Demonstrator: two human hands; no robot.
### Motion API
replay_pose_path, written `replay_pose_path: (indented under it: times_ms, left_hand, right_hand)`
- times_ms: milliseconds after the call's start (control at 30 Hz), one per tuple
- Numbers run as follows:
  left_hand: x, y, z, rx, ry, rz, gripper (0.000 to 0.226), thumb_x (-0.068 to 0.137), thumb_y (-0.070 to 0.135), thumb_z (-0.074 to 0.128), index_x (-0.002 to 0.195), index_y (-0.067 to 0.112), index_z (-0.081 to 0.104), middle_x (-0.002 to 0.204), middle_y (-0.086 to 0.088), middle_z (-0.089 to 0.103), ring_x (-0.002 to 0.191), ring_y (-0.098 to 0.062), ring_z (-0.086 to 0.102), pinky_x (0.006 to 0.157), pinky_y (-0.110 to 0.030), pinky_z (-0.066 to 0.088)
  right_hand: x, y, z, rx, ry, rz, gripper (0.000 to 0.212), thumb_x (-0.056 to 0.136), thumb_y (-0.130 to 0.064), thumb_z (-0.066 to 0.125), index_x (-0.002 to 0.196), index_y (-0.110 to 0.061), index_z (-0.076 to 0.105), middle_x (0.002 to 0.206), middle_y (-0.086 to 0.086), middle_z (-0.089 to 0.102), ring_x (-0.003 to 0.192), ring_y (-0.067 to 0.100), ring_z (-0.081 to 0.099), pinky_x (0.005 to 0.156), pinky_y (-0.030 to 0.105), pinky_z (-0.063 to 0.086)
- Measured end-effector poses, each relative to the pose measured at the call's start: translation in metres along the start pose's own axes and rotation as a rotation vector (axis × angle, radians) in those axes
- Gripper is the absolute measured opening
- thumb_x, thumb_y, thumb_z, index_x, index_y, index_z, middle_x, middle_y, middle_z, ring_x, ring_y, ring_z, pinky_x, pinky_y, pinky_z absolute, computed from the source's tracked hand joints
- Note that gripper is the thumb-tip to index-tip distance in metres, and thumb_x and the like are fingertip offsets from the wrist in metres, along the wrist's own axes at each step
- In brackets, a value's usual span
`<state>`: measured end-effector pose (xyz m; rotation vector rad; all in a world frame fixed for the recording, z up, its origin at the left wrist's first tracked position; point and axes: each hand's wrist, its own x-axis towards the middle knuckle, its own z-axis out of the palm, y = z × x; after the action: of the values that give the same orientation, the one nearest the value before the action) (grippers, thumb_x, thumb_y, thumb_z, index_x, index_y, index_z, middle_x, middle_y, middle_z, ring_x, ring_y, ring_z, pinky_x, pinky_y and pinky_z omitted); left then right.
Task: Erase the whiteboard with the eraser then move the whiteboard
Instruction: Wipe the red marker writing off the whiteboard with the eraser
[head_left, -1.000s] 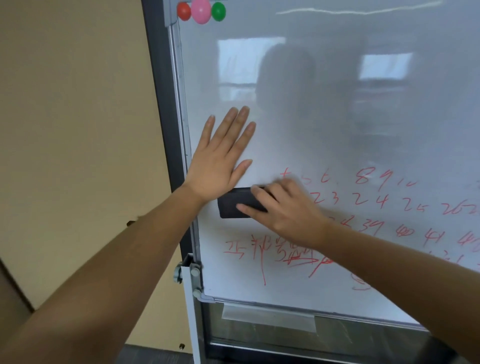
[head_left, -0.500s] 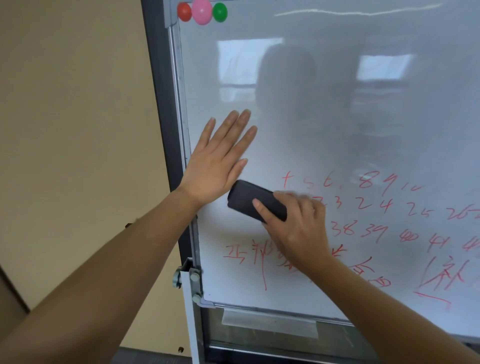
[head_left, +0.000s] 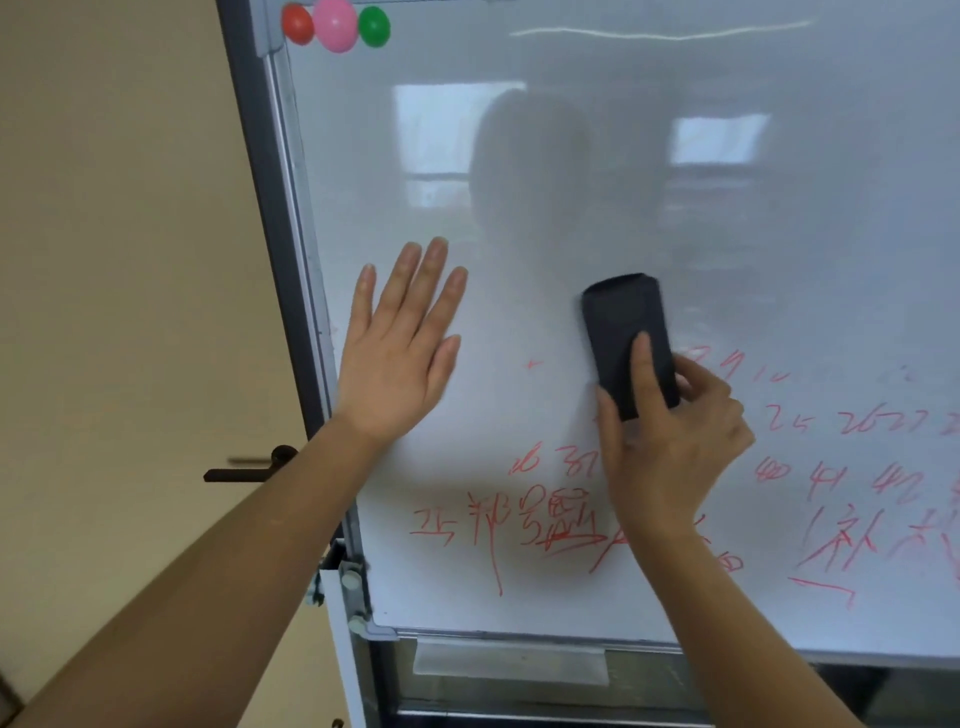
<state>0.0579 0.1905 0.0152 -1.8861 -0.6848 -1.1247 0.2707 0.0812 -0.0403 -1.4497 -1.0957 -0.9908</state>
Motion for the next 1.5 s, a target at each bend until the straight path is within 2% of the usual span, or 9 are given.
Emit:
replay_pose_path:
  times_ms: [200,400,600,700,833,967,1133,1267,1500]
  left_hand:
    - [0.0,-0.001,0.0,0.011,0.01,0.008,0.054,0.105,0.034,0.022,0.152,0.007,0.017,0.158,-0.012,0.012,0.147,-0.027,0.008,0.12,-0.048,0.0]
    - [0.0,0.0,0.003,0.021,0.005,0.011,0.053,0.106,0.034,0.02,0.152,0.009,0.011,0.159,-0.015,0.02,0.147,-0.027,0.006,0.12,-0.049,0.001]
    - [0.001,0.001,0.007,0.021,0.01,0.009,0.054,0.106,0.034,0.019,0.152,0.009,0.01,0.159,-0.016,0.019,0.147,-0.027,0.006,0.119,-0.05,0.002]
    - [0.001,0.0,0.008,0.019,0.01,0.013,0.054,0.106,0.034,0.019,0.152,0.01,0.008,0.158,-0.012,0.01,0.148,-0.026,0.003,0.12,-0.049,0.001]
    - [0.001,0.0,0.01,0.01,0.013,0.01,0.054,0.106,0.033,0.02,0.152,0.008,0.009,0.158,-0.013,0.009,0.148,-0.027,0.003,0.12,-0.049,0.0]
    - [0.003,0.002,0.011,0.0,0.011,0.007,0.054,0.106,0.033,0.021,0.152,0.007,0.012,0.158,-0.013,0.011,0.148,-0.027,0.005,0.12,-0.049,0.0]
    - [0.002,0.002,0.014,0.013,0.016,0.02,0.055,0.105,0.034,0.02,0.154,0.01,0.009,0.16,-0.01,0.003,0.149,-0.026,0.001,0.121,-0.048,-0.001]
    - [0.0,0.001,0.014,0.012,0.035,0.026,0.056,0.105,0.033,0.022,0.155,0.011,0.009,0.162,-0.008,0.001,0.15,-0.026,0.002,0.121,-0.049,0.0]
    - [-0.001,-0.001,0.014,0.036,0.05,0.029,0.057,0.104,0.033,0.022,0.155,0.013,0.006,0.163,-0.006,-0.002,0.15,-0.025,0.0,0.12,-0.048,-0.001]
  right_hand:
    - [-0.047,-0.016,0.01,0.017,-0.078,-0.31,0.046,0.09,-0.034,0.063,0.133,-0.027,0.046,0.115,0.016,0.055,0.085,0.032,0.054,0.077,0.04,0.034]
    - [-0.081,0.019,0.008,-0.023,-0.224,-0.682,0.073,0.071,-0.02,0.081,0.134,-0.027,0.045,0.122,0.015,0.047,0.098,0.033,0.049,0.078,0.043,0.035]
    - [-0.052,0.043,0.003,-0.059,-0.221,-0.793,0.072,0.072,-0.022,0.08,0.134,-0.027,0.044,0.122,0.015,0.046,0.097,0.032,0.048,0.078,0.044,0.034]
    - [-0.03,0.044,0.002,-0.059,-0.122,-0.689,0.06,0.08,-0.022,0.074,0.133,-0.027,0.047,0.121,0.014,0.048,0.093,0.032,0.049,0.076,0.043,0.035]
    - [0.002,0.047,-0.003,-0.082,-0.016,-0.48,0.044,0.091,-0.031,0.064,0.133,-0.028,0.049,0.118,0.016,0.054,0.087,0.03,0.048,0.076,0.042,0.032]
    - [0.027,0.06,-0.01,-0.098,0.015,-0.242,0.047,0.092,-0.033,0.062,0.136,-0.027,0.046,0.116,0.021,0.057,0.09,0.029,0.044,0.077,0.042,0.033]
    - [0.045,0.081,-0.019,-0.113,0.101,0.059,0.049,0.09,-0.035,0.063,0.136,-0.021,0.053,0.117,0.023,0.055,0.093,0.038,0.054,0.08,0.047,0.037]
    - [0.052,0.095,-0.024,-0.078,0.153,0.27,0.051,0.089,-0.036,0.063,0.138,-0.023,0.052,0.12,0.02,0.054,0.095,0.035,0.054,0.085,0.045,0.036]
    - [0.046,0.064,-0.016,0.007,0.201,0.421,0.053,0.085,-0.033,0.066,0.135,-0.022,0.055,0.114,0.019,0.054,0.093,0.035,0.053,0.087,0.038,0.027]
